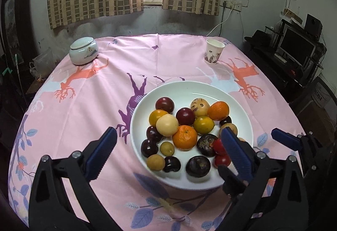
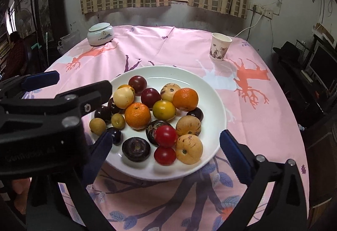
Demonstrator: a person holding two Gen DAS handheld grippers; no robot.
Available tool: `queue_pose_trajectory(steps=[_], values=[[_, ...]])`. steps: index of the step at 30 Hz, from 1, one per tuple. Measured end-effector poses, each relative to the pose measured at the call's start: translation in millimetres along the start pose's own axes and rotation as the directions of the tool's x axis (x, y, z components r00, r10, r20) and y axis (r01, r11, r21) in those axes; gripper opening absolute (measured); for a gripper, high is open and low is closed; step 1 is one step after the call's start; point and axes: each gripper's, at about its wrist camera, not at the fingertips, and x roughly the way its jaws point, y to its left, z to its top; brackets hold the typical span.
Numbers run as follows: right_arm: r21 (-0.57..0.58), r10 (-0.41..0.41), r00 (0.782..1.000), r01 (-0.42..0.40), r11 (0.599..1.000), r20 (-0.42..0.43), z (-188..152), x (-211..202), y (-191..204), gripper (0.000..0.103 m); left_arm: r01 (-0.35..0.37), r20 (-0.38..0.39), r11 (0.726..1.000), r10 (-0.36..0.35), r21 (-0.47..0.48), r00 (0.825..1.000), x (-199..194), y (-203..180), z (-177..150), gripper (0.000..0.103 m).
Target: Organize fruits
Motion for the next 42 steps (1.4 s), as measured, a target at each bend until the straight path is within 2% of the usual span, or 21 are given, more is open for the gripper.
queue_pose_trajectory(steps=[3, 6, 8, 11, 13, 15, 23, 42], values=[[0.031, -0.057, 0.998, 0.056, 0.998, 0.006, -13.1, -14.3, -0.6, 0.102, -0.035, 0.023, 0.999, 0.035, -0.001, 0.999, -19.1, 5.2, -22.3, 0.101], [0.043, -0.075, 0.997, 0.075, 0.996, 0.004, -32.4, -31.1, -0.5, 0.102, -0.084, 0.040, 0.996, 0.084, -0.016, 0.996, -38.9, 10.1, -50.9, 0.101], [0.044, -0.084, 0.996, 0.084, 0.995, -0.004, -46.6, -40.1, -0.9, 0.102, -0.073, 0.020, 0.996, 0.074, -0.058, 0.997, -49.3, 16.5, -71.2, 0.101], [0.067, -0.055, 0.998, 0.058, 0.996, -0.039, -70.4, -47.8, -2.4, 0.102, -0.057, -0.002, 0.994, 0.057, -0.092, 0.998, -62.8, 19.9, -95.9, 0.101], [0.079, -0.021, 0.998, 0.026, 0.997, -0.063, -84.2, -50.9, -3.1, 0.102, -0.074, -0.012, 0.995, 0.074, -0.073, 0.997, -68.8, 17.7, -104.6, 0.101], [0.085, -0.020, 0.997, 0.027, 0.996, -0.078, -93.7, -54.1, -4.1, 0.102, -0.082, -0.018, 0.995, 0.081, -0.054, 0.997, -74.1, 16.0, -110.6, 0.101], [0.161, -0.046, 0.995, 0.060, 0.985, -0.088, -102.6, -63.5, -20.8, 0.102, -0.099, -0.002, 0.992, 0.099, -0.074, 0.995, -88.2, 18.8, -116.3, 0.101], [0.149, -0.040, 0.996, 0.050, 0.988, -0.074, -100.7, -72.9, -15.6, 0.102, -0.104, -0.006, 0.992, 0.103, -0.071, 0.995, -91.8, 19.9, -117.1, 0.101]])
